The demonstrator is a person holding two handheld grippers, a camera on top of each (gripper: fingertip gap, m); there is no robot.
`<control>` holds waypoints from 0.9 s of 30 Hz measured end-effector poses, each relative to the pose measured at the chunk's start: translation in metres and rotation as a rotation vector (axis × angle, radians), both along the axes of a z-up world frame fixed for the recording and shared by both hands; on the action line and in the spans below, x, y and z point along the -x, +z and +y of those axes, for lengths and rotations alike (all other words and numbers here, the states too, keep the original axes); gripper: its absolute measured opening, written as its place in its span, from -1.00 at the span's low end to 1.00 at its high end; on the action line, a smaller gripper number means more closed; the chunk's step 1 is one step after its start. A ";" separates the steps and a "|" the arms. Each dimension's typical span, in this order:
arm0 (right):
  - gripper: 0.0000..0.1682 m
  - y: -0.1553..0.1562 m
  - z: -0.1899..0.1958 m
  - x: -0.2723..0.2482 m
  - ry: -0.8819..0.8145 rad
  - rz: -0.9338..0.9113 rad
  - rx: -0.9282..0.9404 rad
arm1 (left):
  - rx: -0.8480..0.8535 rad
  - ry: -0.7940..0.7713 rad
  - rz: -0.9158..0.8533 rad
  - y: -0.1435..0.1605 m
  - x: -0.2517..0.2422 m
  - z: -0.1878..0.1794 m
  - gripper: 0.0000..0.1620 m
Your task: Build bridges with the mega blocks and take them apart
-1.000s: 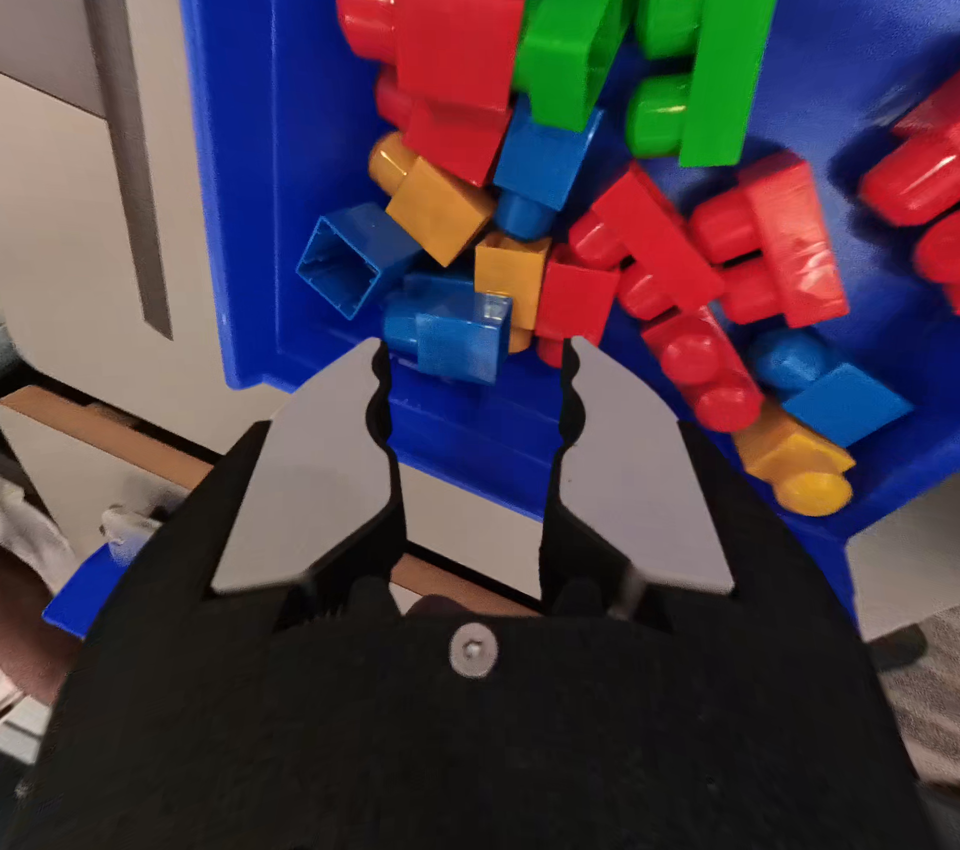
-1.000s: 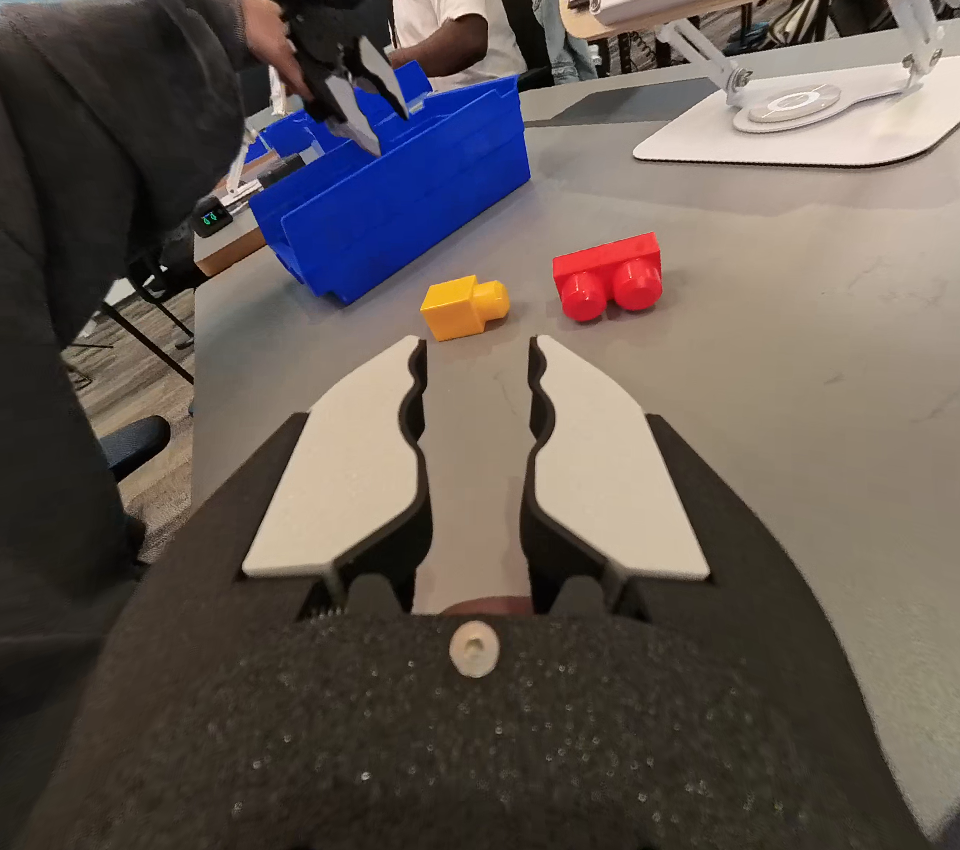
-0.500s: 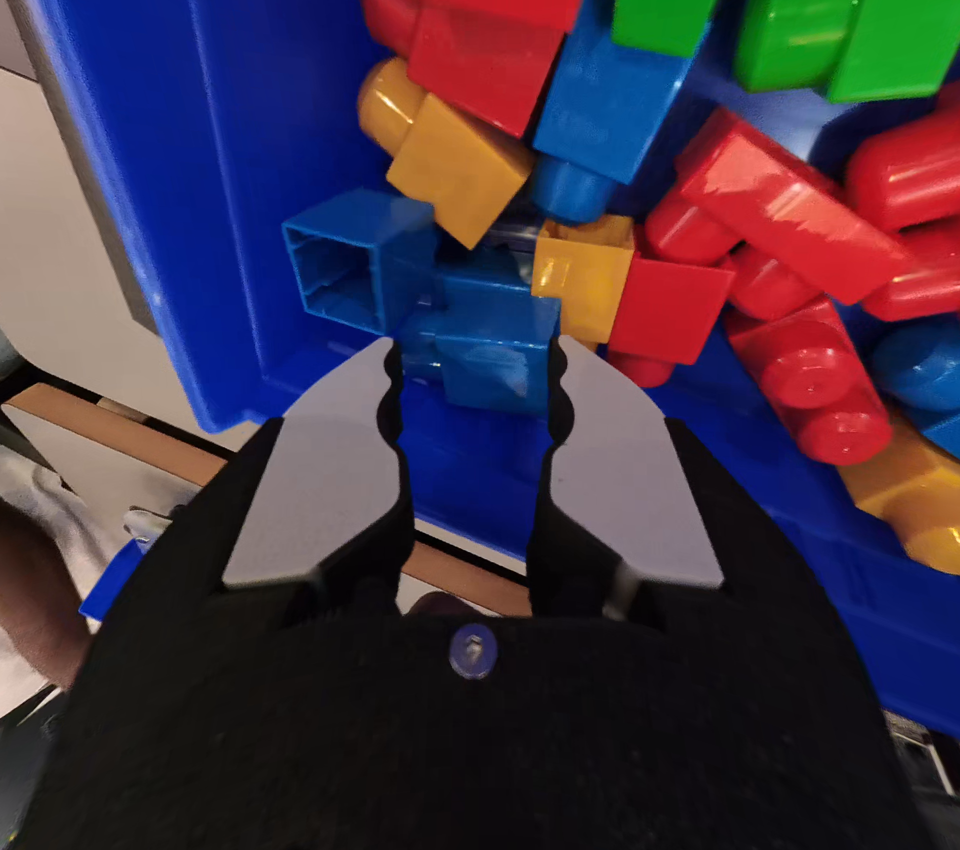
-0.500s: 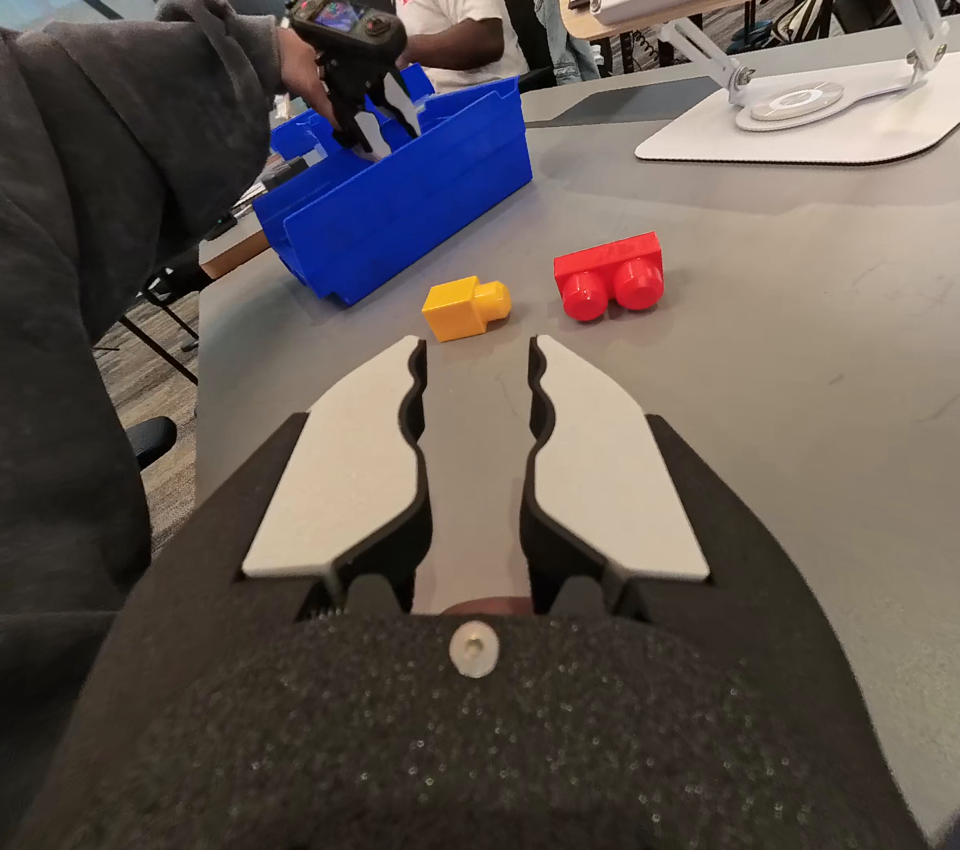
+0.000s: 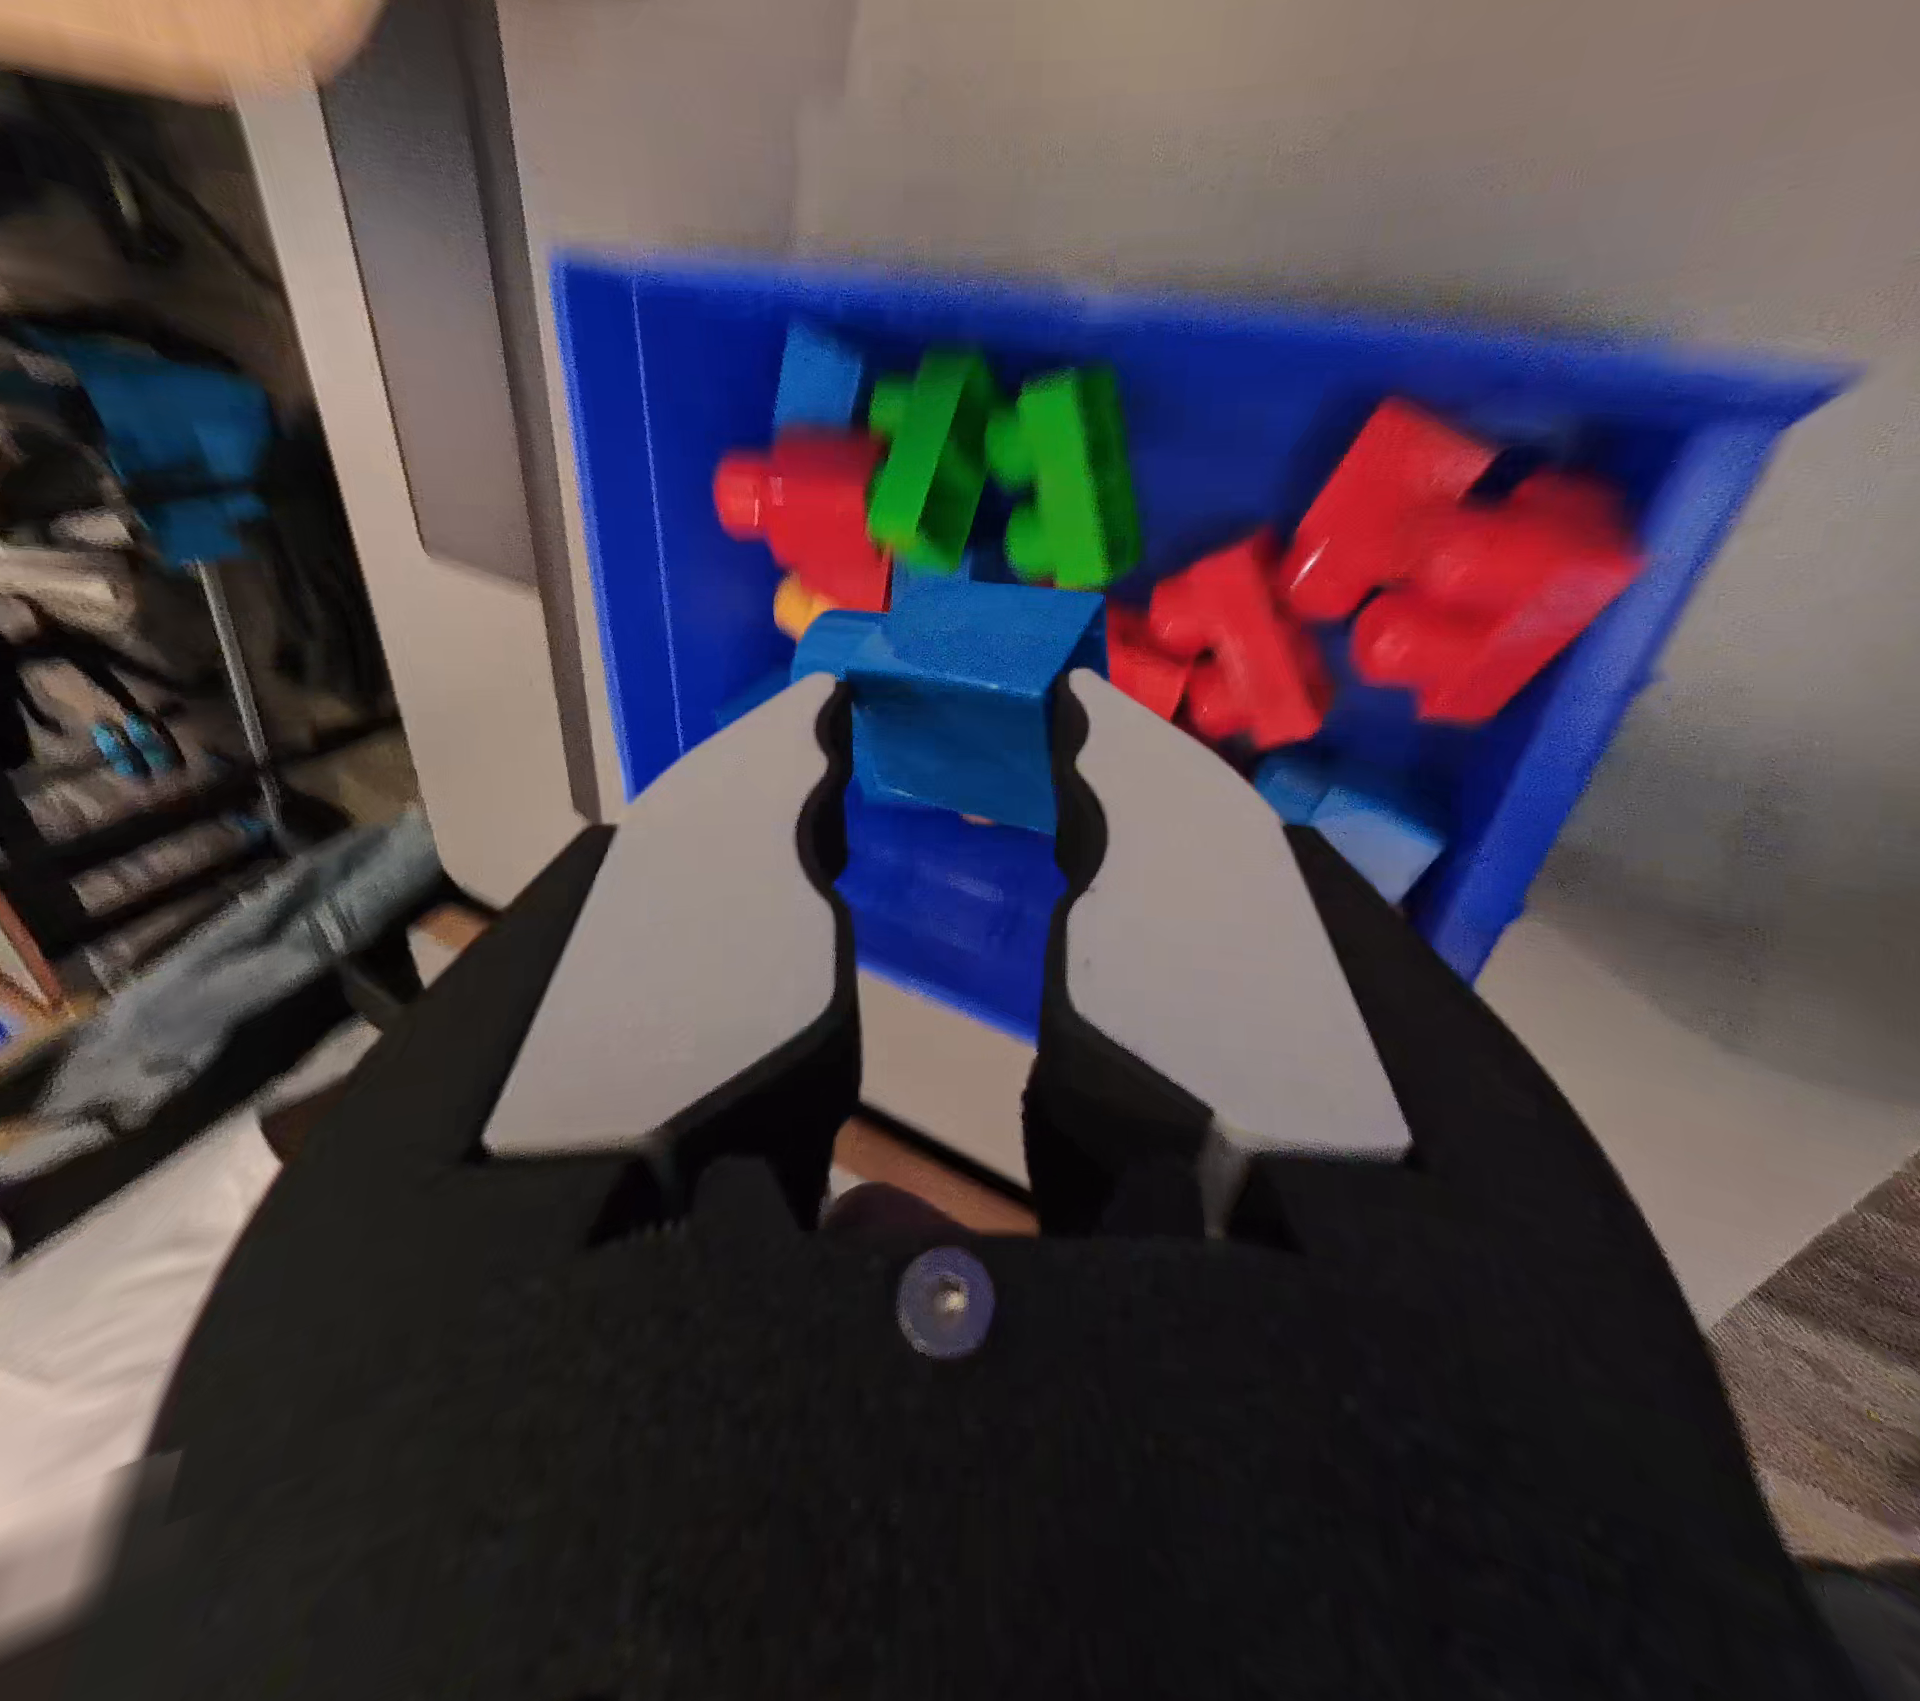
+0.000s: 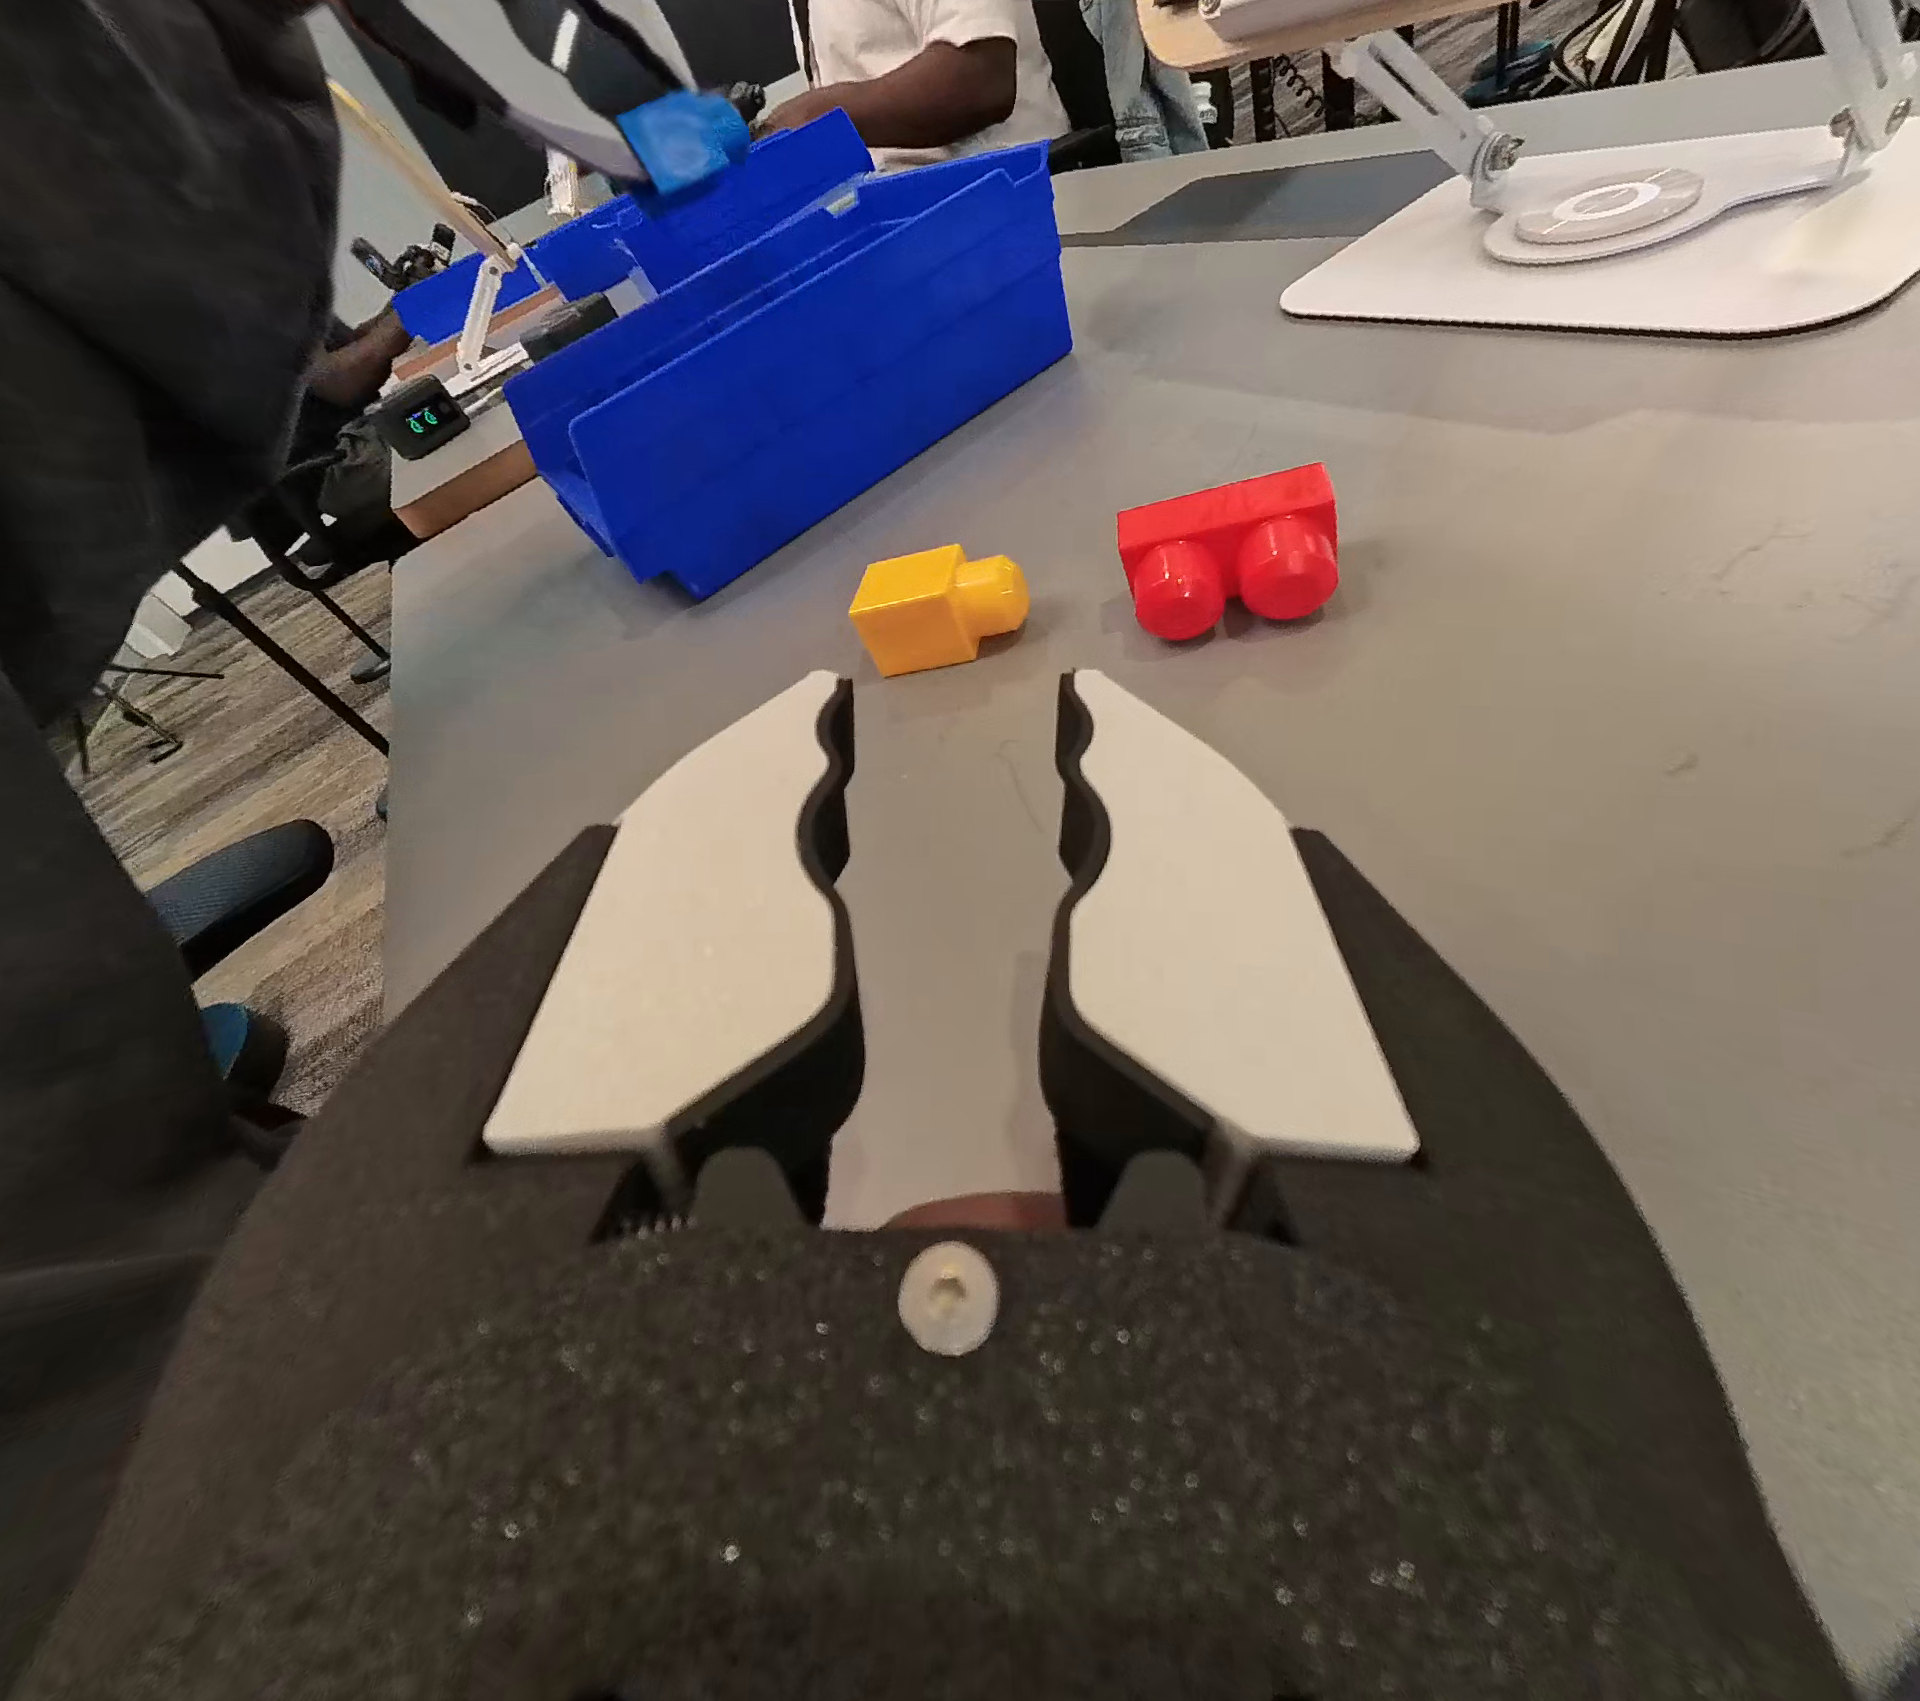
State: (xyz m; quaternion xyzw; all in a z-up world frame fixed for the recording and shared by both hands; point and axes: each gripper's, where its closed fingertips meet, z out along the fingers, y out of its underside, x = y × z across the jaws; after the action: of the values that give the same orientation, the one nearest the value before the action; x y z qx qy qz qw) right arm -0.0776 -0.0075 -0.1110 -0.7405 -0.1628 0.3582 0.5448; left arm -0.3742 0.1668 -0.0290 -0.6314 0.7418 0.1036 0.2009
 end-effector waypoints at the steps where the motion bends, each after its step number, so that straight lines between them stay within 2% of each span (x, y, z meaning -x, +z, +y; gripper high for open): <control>1: -0.56 0.000 0.000 0.000 0.001 -0.003 -0.001 | 0.006 -0.054 -0.029 0.004 -0.021 -0.015 -0.55; 4: -0.56 0.000 0.000 0.001 0.002 -0.012 -0.005 | -0.003 -0.221 -0.037 -0.008 -0.075 -0.055 -0.56; 8: -0.56 0.000 -0.001 0.001 0.001 -0.014 -0.009 | -0.028 -0.429 0.025 -0.059 -0.127 -0.081 -0.56; 10: -0.56 0.000 -0.001 0.001 0.002 -0.014 -0.010 | -0.002 -0.480 0.047 -0.084 -0.143 -0.081 -0.56; 14: -0.56 0.001 -0.001 0.001 -0.001 -0.010 -0.016 | 0.080 -0.488 0.115 -0.121 -0.147 -0.064 -0.57; 17: -0.55 0.001 -0.003 0.000 0.004 0.007 -0.008 | 0.131 -0.528 0.108 -0.130 -0.152 -0.067 -0.58; 18: -0.55 0.002 -0.003 0.000 0.005 0.014 -0.006 | 0.121 -0.562 0.099 -0.129 -0.156 -0.068 -0.79; 20: -0.56 0.002 -0.004 -0.001 0.009 0.026 -0.001 | 0.102 -0.624 0.067 -0.127 -0.165 -0.072 -0.95; 21: -0.56 0.002 -0.004 -0.001 0.009 0.030 0.001 | 0.122 -0.627 0.063 -0.128 -0.167 -0.075 -0.96; 24: -0.55 0.002 -0.004 -0.001 0.008 0.035 0.001 | 0.167 -0.628 0.097 -0.135 -0.164 -0.083 -0.85; 27: -0.55 0.002 -0.004 -0.002 0.007 0.037 0.001 | 0.127 -0.622 0.114 -0.137 -0.158 -0.085 -0.70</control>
State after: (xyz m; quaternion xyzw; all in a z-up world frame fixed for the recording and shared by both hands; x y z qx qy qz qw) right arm -0.0759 -0.0113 -0.1088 -0.7334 -0.1551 0.3740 0.5460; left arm -0.2161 0.0813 -0.1664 -0.3791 0.9142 0.0258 0.1410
